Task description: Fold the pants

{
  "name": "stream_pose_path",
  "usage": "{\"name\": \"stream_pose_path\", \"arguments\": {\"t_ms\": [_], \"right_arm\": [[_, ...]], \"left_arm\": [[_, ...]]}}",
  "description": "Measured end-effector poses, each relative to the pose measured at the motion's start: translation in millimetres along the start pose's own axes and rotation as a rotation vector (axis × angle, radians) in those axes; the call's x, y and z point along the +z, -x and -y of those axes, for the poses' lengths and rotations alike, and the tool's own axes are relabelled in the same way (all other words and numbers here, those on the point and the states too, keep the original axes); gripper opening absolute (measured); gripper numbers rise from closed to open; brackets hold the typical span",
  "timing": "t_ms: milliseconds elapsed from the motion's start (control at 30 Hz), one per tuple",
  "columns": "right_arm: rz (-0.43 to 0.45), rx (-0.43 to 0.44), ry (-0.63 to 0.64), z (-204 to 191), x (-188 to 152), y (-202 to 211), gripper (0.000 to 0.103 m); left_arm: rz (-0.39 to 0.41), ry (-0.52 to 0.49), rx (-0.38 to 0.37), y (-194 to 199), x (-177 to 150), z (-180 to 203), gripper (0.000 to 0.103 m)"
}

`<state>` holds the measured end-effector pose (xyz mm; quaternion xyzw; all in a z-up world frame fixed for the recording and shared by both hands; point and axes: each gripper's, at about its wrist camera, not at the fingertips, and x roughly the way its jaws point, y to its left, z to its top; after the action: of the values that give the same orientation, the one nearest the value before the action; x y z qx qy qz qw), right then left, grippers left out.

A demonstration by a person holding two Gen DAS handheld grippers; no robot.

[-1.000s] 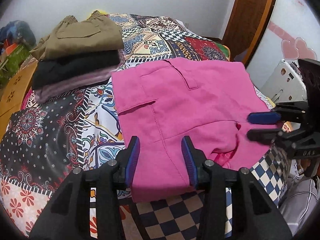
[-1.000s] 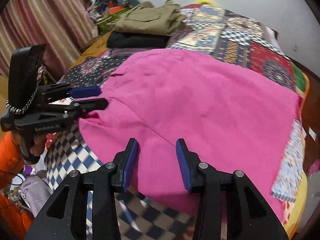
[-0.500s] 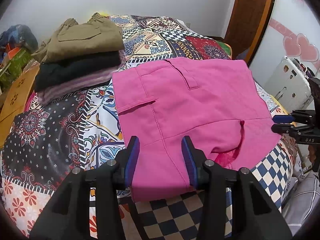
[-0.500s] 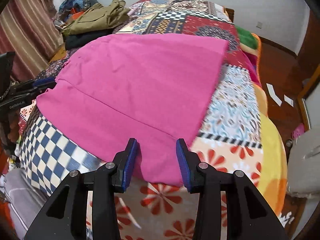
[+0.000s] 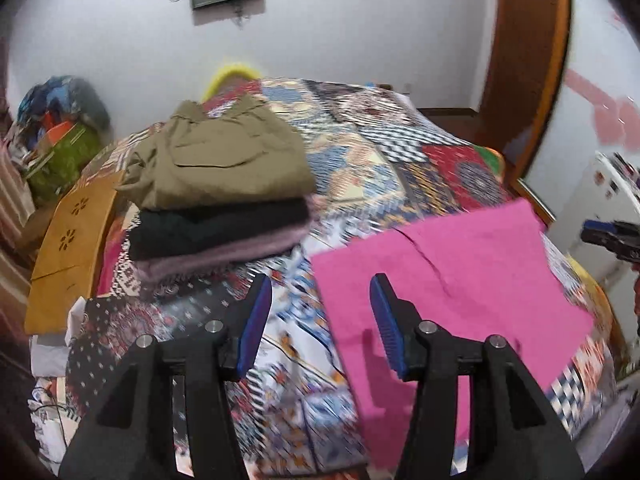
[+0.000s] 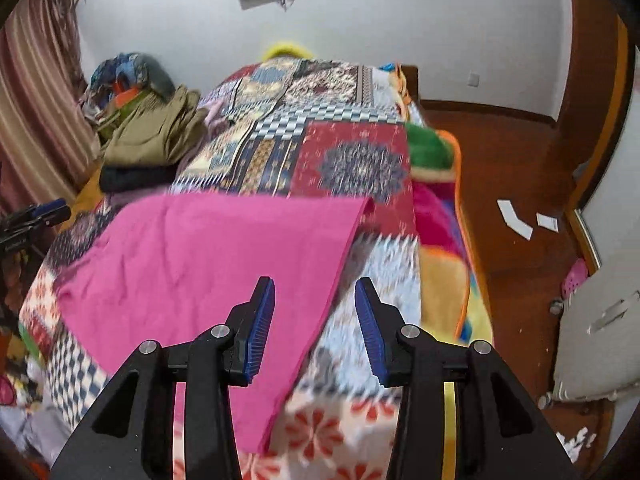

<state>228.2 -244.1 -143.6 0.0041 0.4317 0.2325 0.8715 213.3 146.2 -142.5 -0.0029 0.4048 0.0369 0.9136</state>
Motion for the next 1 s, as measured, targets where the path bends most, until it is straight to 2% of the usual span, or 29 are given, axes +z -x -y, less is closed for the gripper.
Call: {"name": "stream_pose_path", "arguments": {"t_ms": [133,200,267,467,533,600,767,900,933,967,1000], "right_arm": [[-0.011,0.01,-0.02,5,12,-22,0.038],[-0.02,0.002,-0.025,8,16,-34,0.038],[-0.032,0.004,-0.035,12,17,-44,0.038],[-0.074,0.016,-0.047,19,20,-70,0.039],[-0.084,0.02,-0.049,20,20,-76,0.042],[-0.094,0.025,-0.052,22,20,-82,0.046],[-0.1,0.046,-0.076,28,21,-93,0.046],[-0.094,0.066,-0.08,30,22,-97,0.046],[-0.088,0.067,-0.072,29,22,-96,0.045],[-0.082,0.065,-0.063,28,22,-97,0.039],[-0.076,0.058,-0.051,27,22,-96,0.034]], "left_arm": [[-0.024,0.011,0.013,-29,13,-9,0.05],[-0.042,0.008,0.006,-45,16,-8,0.036],[-0.065,0.018,-0.021,-61,18,-8,0.033],[-0.128,0.081,-0.108,-97,20,-9,0.033],[-0.157,0.076,-0.104,-107,19,-7,0.035],[-0.19,0.056,-0.09,-116,15,-2,0.043],[-0.234,0.027,-0.094,-131,4,6,0.044],[-0.279,0.073,-0.128,-139,1,0,0.044],[-0.282,0.085,-0.138,-140,0,-2,0.044],[-0.283,0.088,-0.144,-140,0,-3,0.043],[-0.277,0.092,-0.15,-140,0,-3,0.038]]}}
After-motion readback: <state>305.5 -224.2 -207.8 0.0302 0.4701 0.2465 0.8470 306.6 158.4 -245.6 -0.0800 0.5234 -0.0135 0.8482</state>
